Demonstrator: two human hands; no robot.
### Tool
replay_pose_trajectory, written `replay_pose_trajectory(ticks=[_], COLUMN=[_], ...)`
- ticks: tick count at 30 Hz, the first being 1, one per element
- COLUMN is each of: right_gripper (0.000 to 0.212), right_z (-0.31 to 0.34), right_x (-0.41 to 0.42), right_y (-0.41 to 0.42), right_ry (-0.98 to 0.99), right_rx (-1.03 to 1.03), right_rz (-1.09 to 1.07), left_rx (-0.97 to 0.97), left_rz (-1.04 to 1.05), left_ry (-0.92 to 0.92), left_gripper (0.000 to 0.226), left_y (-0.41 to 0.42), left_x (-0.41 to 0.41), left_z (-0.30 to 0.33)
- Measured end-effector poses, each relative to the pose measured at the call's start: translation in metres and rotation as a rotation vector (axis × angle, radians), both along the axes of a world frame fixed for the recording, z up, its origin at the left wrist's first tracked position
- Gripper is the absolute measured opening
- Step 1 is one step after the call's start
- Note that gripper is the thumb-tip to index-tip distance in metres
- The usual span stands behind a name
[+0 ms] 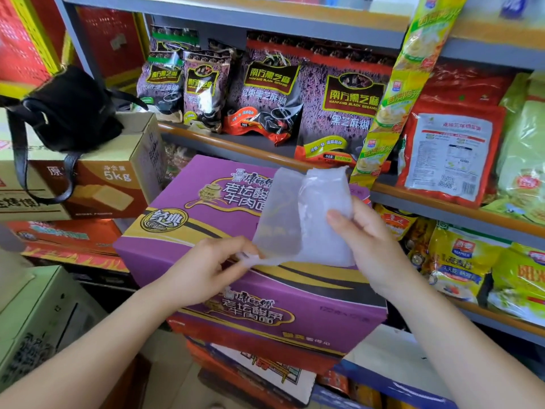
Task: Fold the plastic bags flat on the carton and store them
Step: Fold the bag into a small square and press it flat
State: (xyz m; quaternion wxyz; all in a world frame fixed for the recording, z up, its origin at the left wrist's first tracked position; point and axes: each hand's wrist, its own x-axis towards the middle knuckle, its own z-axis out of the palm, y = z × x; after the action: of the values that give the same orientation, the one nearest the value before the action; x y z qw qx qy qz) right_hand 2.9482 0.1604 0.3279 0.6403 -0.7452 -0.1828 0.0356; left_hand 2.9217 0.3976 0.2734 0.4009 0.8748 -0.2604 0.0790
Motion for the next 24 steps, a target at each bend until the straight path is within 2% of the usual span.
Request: replay_pose_trajectory(ticks=[2, 6, 9, 13, 16, 19, 21, 24], right_gripper=[0.012, 0.012, 0.017, 0.032, 0.031, 0.018, 0.023, 0.035], right_z=[0.004, 0.009, 0.006, -0.017, -0.033, -0.035, -0.033, -0.03], right_x=[0.016, 0.048, 0.076, 0.1, 0.11, 0.117, 0.119, 0.12], right_y=[0.004, 0.011, 0.018, 0.024, 0.023, 0.022, 0.022, 0.026], right_ry=[0.093, 0.218, 0.217, 0.205, 0.199, 0.197, 0.167, 0.084], right_rx=[-0.016, -0.099, -0.27, -0.595, -0.662, -0.748, -0.872, -0.999], right_rz=[-0.116, -0.241, -0.276, -0.381, -0.518, -0.543, -0.534, -0.567], left_rx=[-0.073, -0.14, -0.171, 0.024, 0.069, 0.239, 0.342, 0.514], left_rz=[0.032, 0.033, 0.087, 0.209, 0.244, 0.235, 0.231, 0.264], left_ry=[0.04, 0.079, 0.242, 0.367, 0.408, 0.24, 0.15, 0.134], left_gripper=[0.017, 0.03, 0.025, 0.01, 0.03, 0.036, 0.037, 0.036], left_y=[-0.002, -0.009, -0.012, -0.014, -0.015, -0.015, -0.015, -0.021], left_x=[0.005, 0.024, 0.048, 0.072, 0.08, 0.087, 0.088, 0.083], left_z=[0.005, 0.027, 0.039, 0.033, 0.029, 0.023, 0.02, 0.022])
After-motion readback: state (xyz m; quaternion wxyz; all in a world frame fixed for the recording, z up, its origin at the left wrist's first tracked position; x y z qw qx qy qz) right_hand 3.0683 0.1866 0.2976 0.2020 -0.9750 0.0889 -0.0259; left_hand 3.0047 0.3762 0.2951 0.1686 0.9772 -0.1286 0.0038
